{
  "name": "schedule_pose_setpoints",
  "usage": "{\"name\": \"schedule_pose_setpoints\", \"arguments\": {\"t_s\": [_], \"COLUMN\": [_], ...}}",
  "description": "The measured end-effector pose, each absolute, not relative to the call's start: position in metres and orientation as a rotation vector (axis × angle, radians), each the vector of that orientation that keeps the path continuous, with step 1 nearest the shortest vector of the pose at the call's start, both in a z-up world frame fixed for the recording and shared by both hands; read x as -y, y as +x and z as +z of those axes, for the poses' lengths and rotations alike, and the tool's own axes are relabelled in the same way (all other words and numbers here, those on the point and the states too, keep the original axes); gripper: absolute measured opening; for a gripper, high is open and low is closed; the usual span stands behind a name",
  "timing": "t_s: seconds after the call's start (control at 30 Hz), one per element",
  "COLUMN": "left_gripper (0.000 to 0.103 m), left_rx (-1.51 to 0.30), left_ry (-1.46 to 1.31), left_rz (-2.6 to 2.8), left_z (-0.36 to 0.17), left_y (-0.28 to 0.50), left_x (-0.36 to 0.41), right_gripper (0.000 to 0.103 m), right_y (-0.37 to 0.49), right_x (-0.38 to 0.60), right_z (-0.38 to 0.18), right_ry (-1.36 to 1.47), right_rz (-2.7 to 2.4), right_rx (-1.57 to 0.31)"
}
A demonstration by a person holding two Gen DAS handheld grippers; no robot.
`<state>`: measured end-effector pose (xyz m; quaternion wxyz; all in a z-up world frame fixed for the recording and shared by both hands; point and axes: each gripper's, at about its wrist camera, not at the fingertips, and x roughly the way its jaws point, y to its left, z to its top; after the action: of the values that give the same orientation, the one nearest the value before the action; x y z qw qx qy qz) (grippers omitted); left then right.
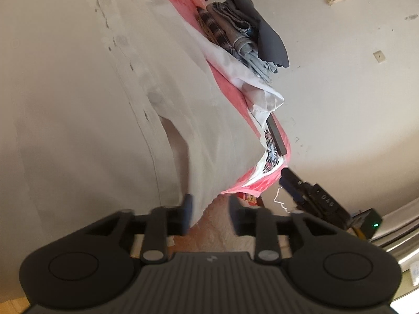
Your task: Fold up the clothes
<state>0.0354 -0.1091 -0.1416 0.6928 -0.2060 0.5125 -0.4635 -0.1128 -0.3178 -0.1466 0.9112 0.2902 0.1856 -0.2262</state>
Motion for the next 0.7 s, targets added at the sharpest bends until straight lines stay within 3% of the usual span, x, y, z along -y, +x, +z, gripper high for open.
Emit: {"name": "schedule_pose_setpoints", "arguments": {"t_s": [0.3,0.47,0.7], "left_gripper": [0.069,0.076,0.076], "left_rx": [-0.952,-0.876,-0.81], "left_ry": [-0.347,-0.292,-0.243], "left_rz": [-0.992,-0.914,-0.768], "left_z": [-0.093,-0.068,-0.045], "left_y": [0.034,0.046,0.086], "left_x": [0.081,0.064,0.048], "right_gripper": [0.034,0.038,0.039], "right_y": [-0.074,-0.043,0.001], "right_x": [0.269,0.244,0.222], "right_z": [-0.124,-0.118,-0.108], "right_ry": [0.39,0.322,0.296], "right_rz": [-0.29,-0.181,-0.031], "right_rx": [-0.374,-0.379,-0.369]}}
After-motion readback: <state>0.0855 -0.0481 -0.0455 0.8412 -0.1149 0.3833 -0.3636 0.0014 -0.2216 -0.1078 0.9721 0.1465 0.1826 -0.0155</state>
